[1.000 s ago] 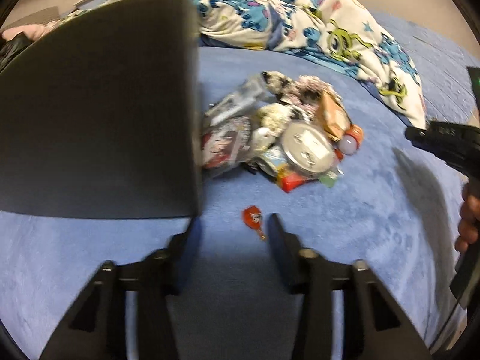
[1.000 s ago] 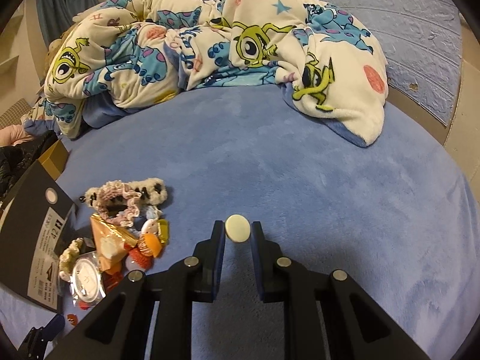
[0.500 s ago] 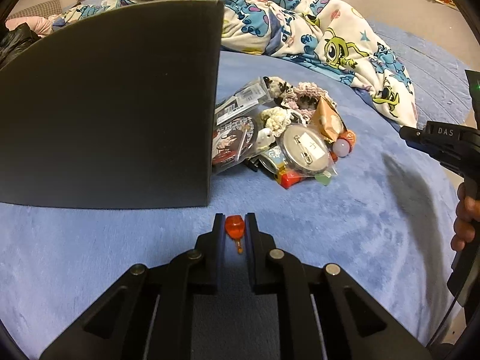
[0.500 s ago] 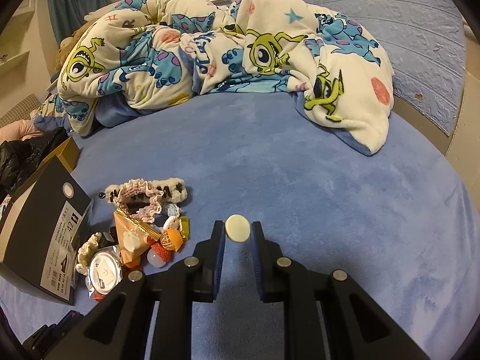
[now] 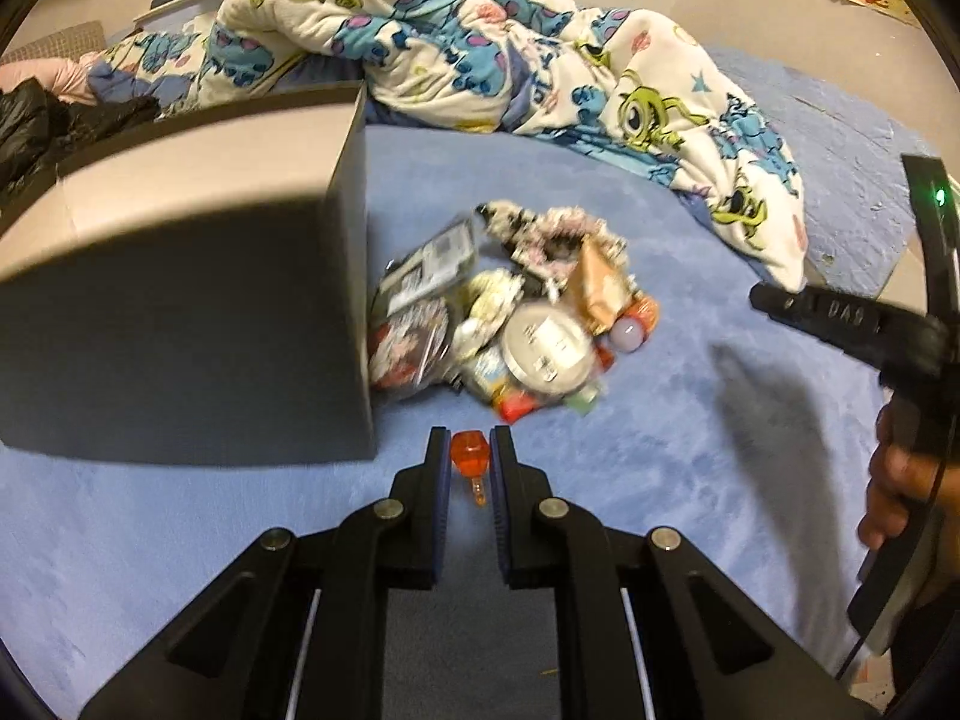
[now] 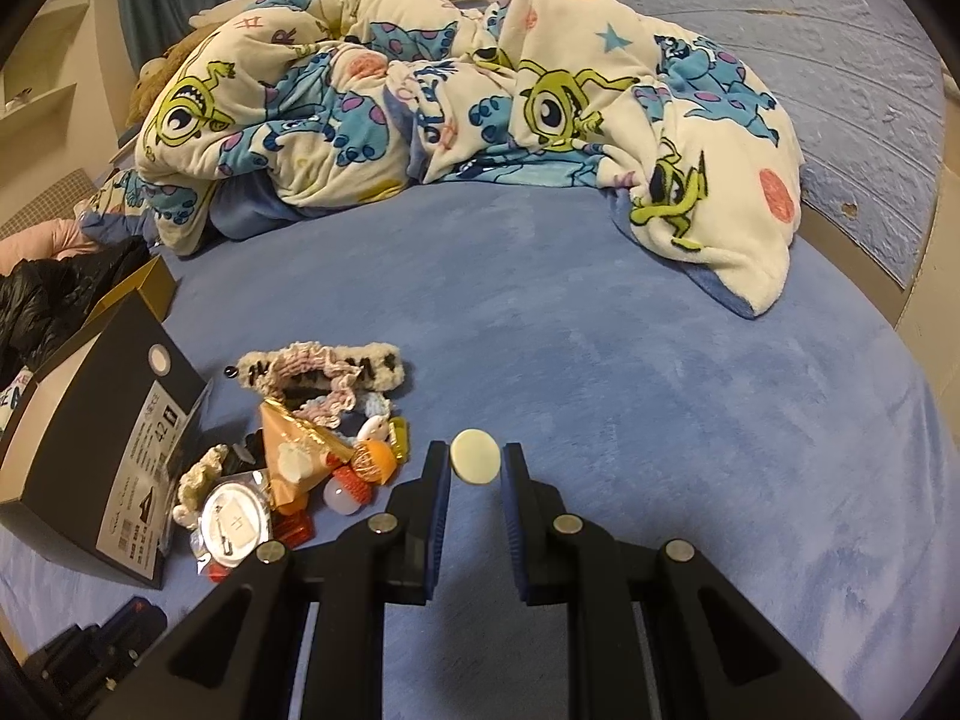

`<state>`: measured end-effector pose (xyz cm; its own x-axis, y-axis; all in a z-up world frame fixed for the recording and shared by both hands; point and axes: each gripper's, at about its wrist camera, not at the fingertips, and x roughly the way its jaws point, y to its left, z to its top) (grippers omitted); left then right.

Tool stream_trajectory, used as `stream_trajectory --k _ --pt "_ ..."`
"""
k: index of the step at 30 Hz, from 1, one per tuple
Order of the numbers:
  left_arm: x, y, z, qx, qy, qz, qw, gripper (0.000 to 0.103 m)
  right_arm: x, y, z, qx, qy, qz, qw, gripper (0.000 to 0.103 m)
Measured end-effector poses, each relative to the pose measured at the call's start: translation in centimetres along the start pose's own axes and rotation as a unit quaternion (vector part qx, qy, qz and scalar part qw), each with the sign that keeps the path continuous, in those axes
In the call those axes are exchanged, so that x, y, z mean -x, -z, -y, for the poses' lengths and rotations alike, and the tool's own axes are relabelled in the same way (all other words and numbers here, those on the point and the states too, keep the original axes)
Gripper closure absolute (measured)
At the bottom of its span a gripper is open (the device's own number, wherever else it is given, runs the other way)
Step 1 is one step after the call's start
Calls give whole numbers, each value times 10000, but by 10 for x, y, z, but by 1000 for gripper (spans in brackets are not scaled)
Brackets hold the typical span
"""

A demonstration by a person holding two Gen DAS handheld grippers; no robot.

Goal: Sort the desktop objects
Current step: 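Carry the white disc and red lighter over the shoebox with both tools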

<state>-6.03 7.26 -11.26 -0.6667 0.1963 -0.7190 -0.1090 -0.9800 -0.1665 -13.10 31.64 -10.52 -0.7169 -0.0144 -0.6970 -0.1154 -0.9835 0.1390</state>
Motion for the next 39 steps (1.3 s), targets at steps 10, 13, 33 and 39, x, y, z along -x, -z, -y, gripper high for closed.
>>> stream_trajectory --k 10,13,33,39 --pt "48 -63 8 -287 -32 393 9988 90 29 -16 -26 210 -47 67 9997 86" --pt "62 -81 3 -321 -67 398 9987 90 40 -21 -45 402 -131 115 9990 86" --pt "98 -110 -140 224 -806 462 9954 90 64 -25 -231 1134 -1193 61 9863 85" --pt "98 -101 -179 401 -926 392 9941 90 60 -11 -284 1441 -1417 -66 9794 85"
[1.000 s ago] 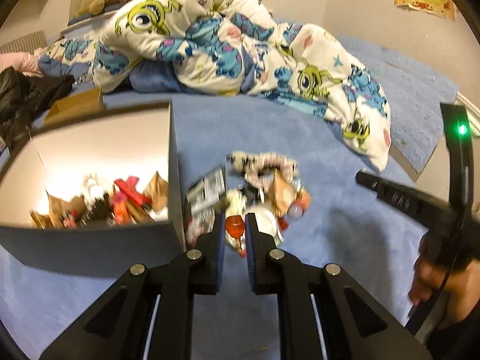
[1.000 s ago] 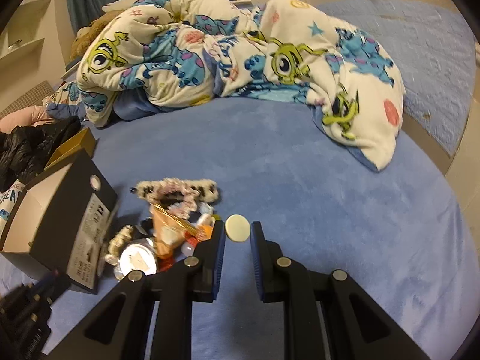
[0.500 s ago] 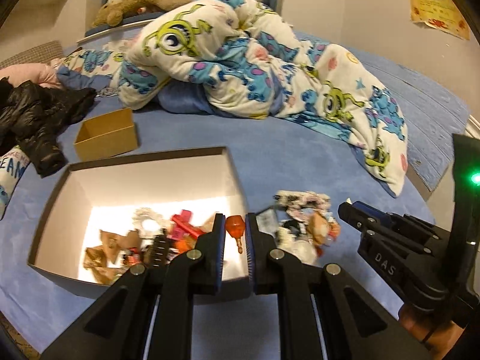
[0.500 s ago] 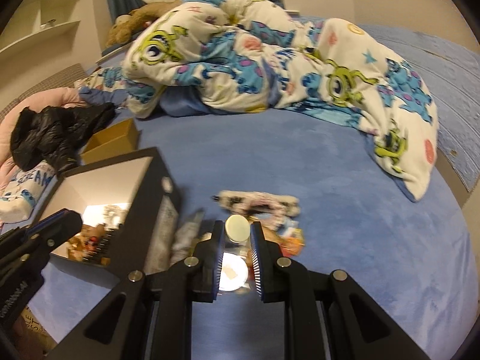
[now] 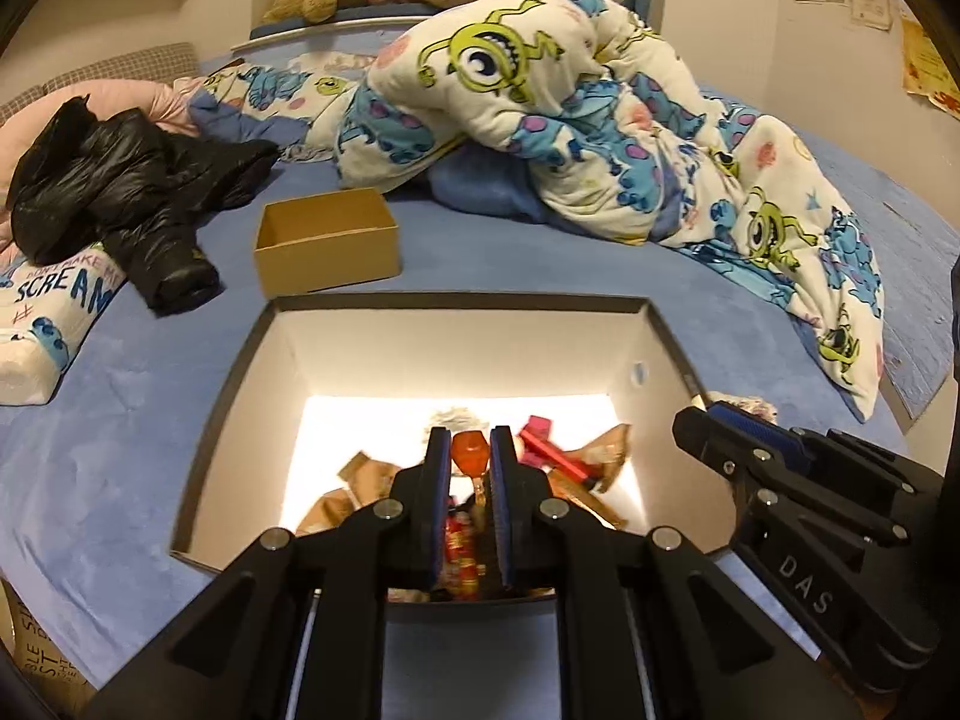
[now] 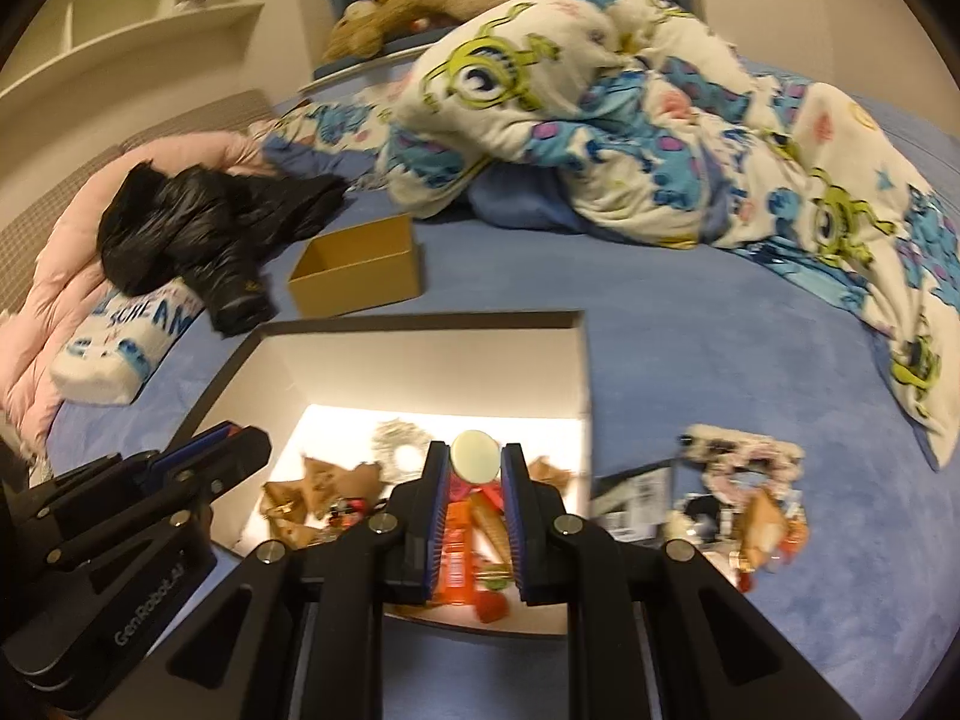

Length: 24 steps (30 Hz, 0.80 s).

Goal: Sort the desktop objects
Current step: 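Carry the white disc and red lighter over the shoebox with both tools, then open both tools to drop the disc and lighter into the shoebox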

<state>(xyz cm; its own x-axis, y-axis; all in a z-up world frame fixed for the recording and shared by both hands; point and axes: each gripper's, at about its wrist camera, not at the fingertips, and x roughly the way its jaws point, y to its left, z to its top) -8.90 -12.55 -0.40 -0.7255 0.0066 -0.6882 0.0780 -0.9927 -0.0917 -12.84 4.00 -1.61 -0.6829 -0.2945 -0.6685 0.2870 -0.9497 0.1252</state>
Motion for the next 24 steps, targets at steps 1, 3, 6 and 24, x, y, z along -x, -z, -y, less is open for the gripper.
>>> stream_trajectory --k 1,3,6,24 --pt "-1 0 -3 8 -11 -10 10000 90 -3 1 -5 25 -17 -26 10000 85" --pt "-5 1 -9 10 -41 -42 10000 90 -8 2 -12 32 -59 -64 10000 85" --pt "-11 3 -16 46 -39 -93 9999 90 -17 2 -15 10 -93 -126 9999 85" --pt "-46 22 -17 -16 -51 -360 9993 90 -43 12 -9 -121 -69 -326 9994 85"
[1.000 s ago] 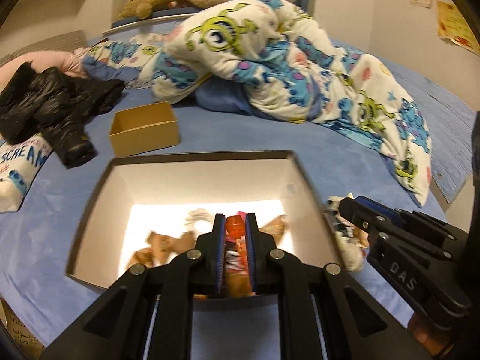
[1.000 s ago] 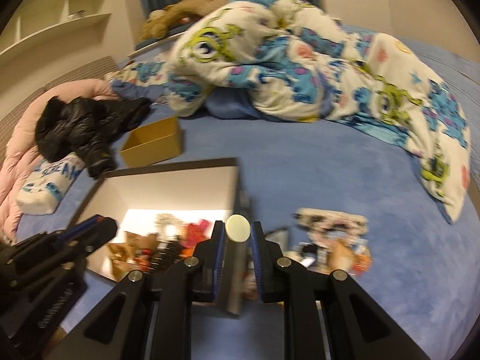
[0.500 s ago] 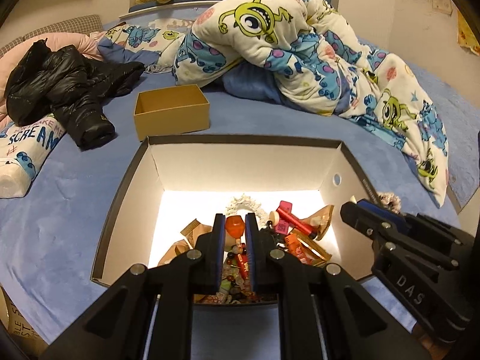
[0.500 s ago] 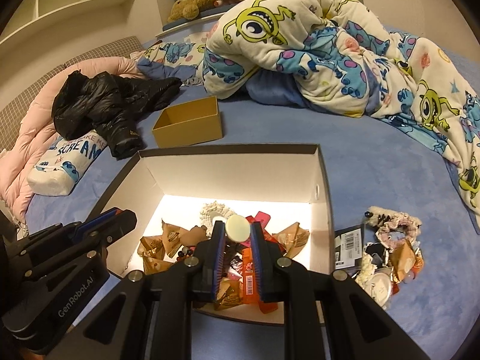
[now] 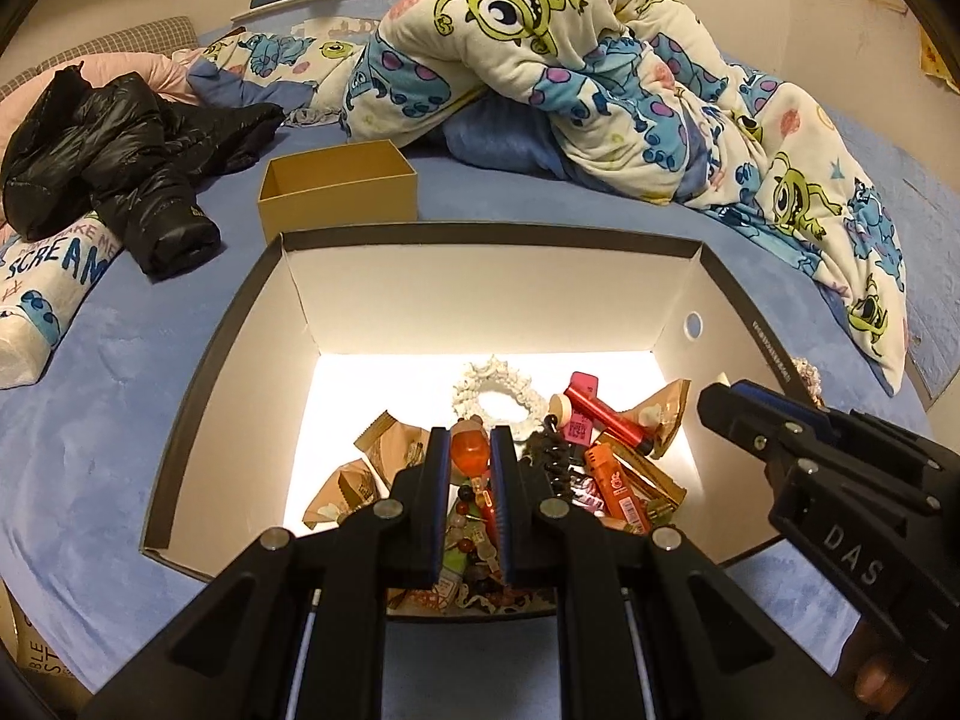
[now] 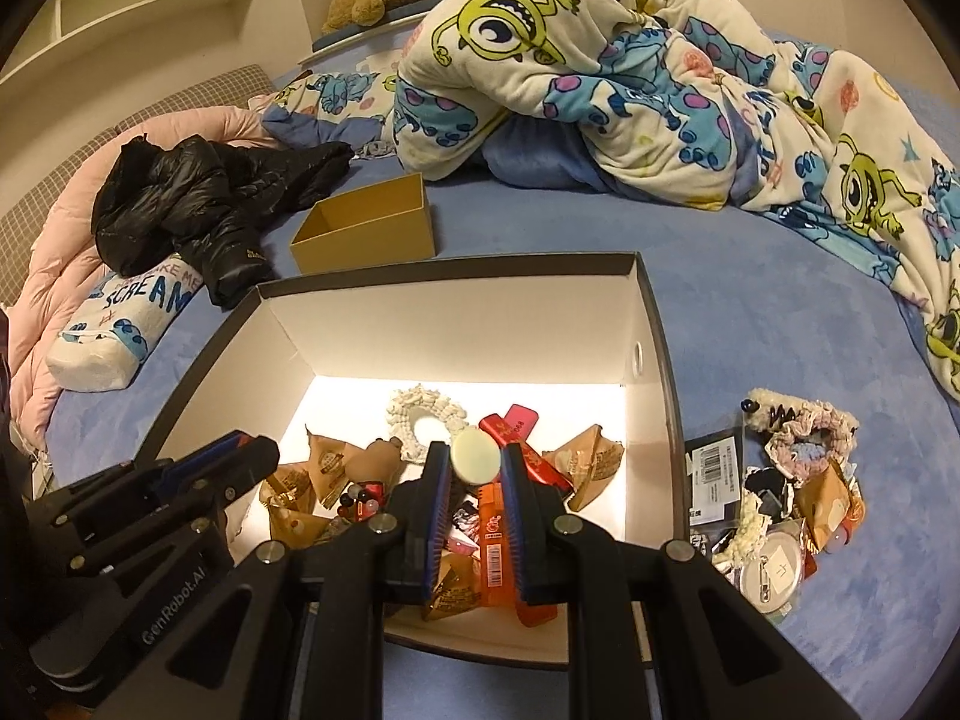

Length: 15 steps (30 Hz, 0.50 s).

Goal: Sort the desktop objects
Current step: 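Open both tools to drop the disc and lighter into the shoebox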

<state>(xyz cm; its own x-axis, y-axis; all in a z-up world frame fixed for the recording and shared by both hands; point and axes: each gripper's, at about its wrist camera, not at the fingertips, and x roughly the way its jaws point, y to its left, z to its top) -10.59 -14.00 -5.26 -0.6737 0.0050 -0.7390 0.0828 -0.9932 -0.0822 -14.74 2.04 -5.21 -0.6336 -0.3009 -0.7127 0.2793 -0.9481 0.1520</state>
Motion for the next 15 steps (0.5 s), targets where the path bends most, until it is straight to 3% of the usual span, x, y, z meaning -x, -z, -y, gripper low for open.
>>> stream_trajectory --k 2,3,4,5,6,12,15 --pt "-3 2 -1 13 30 -22 10000 86 -2 1 2 -47 9 5 10000 84" --pt "-3 3 -1 -2 27 -16 10000 76 -2 1 3 -77 16 34 10000 83" --pt "-4 4 -1 -29 8 -10 10000 69 -3 1 3 -86 17 47 10000 73" --pt "-4 5 -1 -39 -54 1 10000 50 -4 2 4 -93 2 44 9999 59" --pt "-3 5 -2 -26 -177 21 9998 42 -5 3 4 -89 -36 20 10000 52" --pt "2 4 -5 -25 -180 124 9998 28 -5 2 3 -93 -72 58 9999 38" --pt "5 2 -5 -42 -197 175 9996 26 -4 1 1 -61 -71 58 9999 36"
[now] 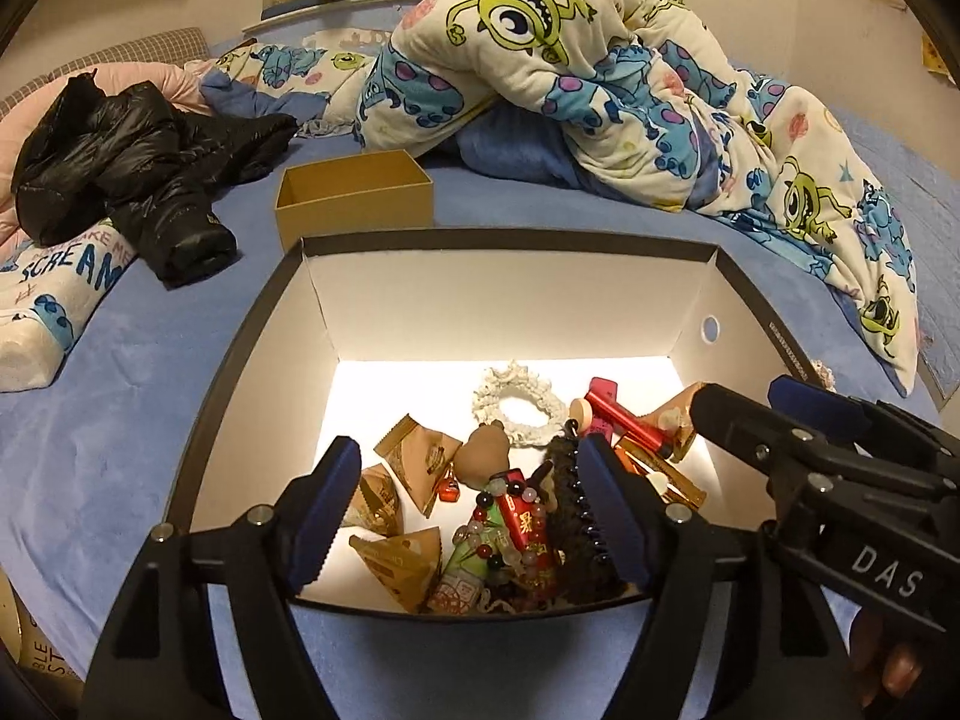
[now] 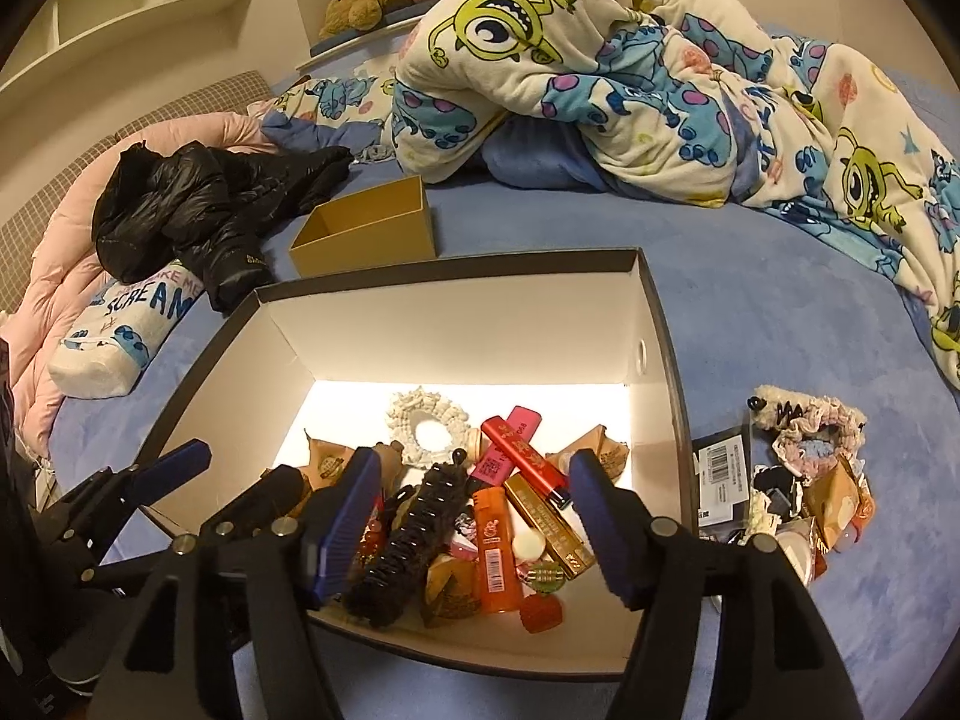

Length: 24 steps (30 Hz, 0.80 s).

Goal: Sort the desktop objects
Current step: 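Open both tools to drop the disc and lighter into the shoebox, then move both tools back to the pile, right tool toward the orange snack packet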

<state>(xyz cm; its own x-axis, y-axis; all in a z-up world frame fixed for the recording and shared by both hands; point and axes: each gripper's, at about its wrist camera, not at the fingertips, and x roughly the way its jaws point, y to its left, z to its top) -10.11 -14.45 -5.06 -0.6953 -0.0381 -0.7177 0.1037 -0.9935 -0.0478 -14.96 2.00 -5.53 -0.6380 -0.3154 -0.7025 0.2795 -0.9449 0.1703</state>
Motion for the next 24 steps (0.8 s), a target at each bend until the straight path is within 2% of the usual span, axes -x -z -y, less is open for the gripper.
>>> stream_trajectory --k 10,13,19,24 --pt "17 -11 0 79 26 177 9998 21 11 -8 0 -144 -120 100 9998 36" --pt "26 -16 7 69 95 248 9996 21 20 -12 2 -225 -369 191 9989 28" --pt "41 -22 36 -24 301 375 9988 20 47 -22 11 -363 -506 458 9970 25" --pt "45 -19 79 -248 527 375 9976 19 73 -23 40 -523 -286 589 9965 25"
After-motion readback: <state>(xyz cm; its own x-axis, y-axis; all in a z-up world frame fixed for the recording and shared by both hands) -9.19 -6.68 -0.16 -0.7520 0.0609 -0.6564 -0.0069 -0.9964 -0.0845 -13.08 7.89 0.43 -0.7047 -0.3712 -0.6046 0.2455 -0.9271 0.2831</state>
